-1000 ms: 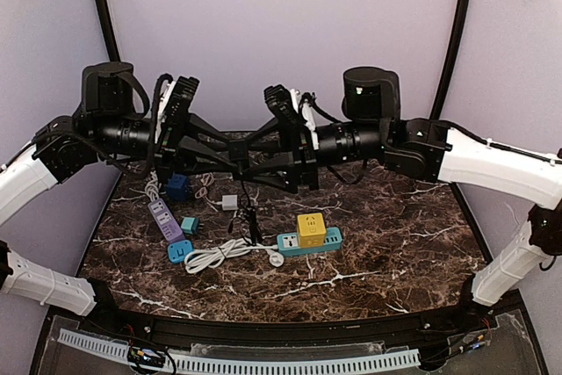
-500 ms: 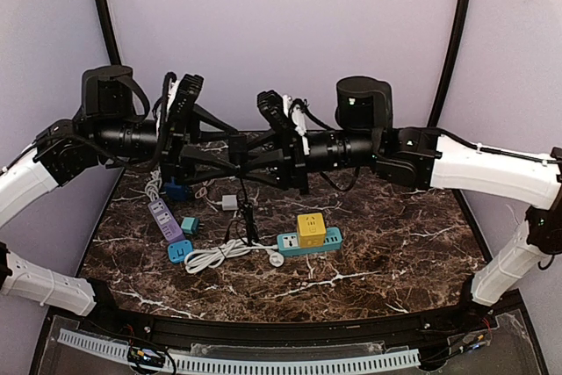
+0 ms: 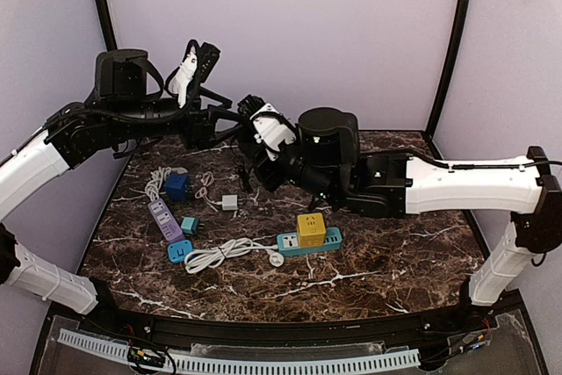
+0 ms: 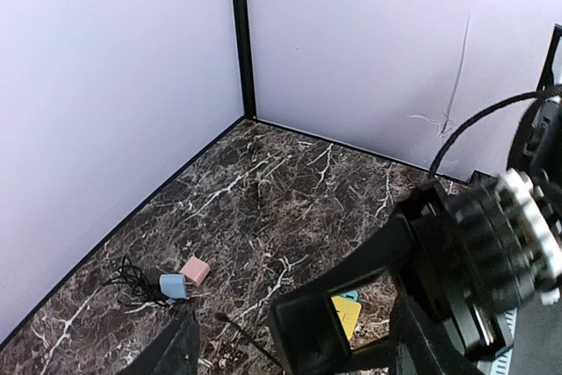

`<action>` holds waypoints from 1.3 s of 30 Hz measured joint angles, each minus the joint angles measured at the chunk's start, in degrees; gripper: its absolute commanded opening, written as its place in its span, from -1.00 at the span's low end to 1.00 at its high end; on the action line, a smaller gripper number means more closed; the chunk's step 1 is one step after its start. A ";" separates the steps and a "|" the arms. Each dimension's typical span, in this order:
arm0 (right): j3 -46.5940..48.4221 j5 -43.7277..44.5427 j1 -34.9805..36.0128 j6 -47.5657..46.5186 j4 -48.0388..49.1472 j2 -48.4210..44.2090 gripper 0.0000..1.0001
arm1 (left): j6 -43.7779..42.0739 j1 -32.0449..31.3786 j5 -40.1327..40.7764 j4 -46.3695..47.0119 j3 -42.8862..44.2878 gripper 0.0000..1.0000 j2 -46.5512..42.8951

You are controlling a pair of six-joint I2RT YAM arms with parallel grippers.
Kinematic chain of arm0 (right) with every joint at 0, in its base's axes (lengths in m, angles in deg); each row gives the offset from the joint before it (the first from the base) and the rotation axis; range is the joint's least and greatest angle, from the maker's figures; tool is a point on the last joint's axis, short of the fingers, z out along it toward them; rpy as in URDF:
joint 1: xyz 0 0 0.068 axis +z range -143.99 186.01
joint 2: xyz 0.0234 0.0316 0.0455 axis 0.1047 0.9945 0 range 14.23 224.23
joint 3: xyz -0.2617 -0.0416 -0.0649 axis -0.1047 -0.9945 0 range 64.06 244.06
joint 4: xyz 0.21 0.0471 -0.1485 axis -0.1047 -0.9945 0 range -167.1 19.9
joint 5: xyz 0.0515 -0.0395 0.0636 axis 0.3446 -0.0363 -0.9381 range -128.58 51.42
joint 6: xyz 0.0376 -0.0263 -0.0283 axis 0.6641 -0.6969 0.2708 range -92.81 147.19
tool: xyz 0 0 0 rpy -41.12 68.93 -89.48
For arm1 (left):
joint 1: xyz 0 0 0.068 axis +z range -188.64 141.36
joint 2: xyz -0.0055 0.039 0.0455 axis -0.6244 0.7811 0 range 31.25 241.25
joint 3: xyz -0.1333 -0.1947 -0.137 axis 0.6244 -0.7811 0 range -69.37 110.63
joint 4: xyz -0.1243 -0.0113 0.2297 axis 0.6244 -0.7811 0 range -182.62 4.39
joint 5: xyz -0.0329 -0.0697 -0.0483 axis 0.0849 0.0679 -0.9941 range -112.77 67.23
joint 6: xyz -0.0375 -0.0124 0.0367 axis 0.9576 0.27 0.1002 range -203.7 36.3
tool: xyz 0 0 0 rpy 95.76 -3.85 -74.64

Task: Insert the plug
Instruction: Pick up the plug from the center of the board.

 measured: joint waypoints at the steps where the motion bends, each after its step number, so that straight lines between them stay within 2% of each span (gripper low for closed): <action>1: 0.20 0.74 0.13 -0.52 0.02 0.72 -1.00 | 0.50 0.00 0.57 -0.39 0.24 0.15 0.44; 2: 0.22 1.20 0.39 -0.92 0.02 1.11 -1.00 | 1.01 0.00 1.05 -1.03 0.37 0.04 0.79; 4: 0.22 1.64 0.57 -1.29 -0.02 1.55 -1.00 | 1.49 0.00 1.84 -2.45 0.37 -0.04 1.22; 14: 1.55 2.40 0.68 -3.04 0.52 1.77 -1.00 | 0.66 0.00 2.95 -5.95 0.37 -0.08 2.23; 16: 2.08 2.03 0.72 -3.89 0.44 2.32 -1.00 | 0.24 0.02 3.17 -5.97 0.48 -0.23 2.43; 21: 3.32 1.20 0.98 -5.31 0.48 3.87 -1.00 | -0.55 -0.02 3.02 -6.51 0.66 -0.95 2.97; 24: 3.54 3.08 0.96 -5.75 1.31 4.35 -0.98 | 1.40 -0.22 4.11 -5.81 0.66 -0.98 3.23; 28: 3.23 2.49 0.76 -5.84 1.70 4.20 0.74 | 1.49 -0.24 4.26 -5.55 0.66 -0.99 3.28; 29: 2.75 0.55 0.46 -5.44 1.22 3.74 0.94 | 0.42 -0.22 4.04 -6.05 0.66 -0.99 3.28; 34: 0.46 -10.32 -2.05 -1.20 -5.86 -1.84 0.97 | -4.83 -0.09 3.76 -6.78 -0.72 -0.99 3.28; 39: -4.00 -19.43 -8.68 9.31 -14.29 -11.91 0.97 | -10.80 0.52 1.64 -10.43 -1.07 -0.99 3.30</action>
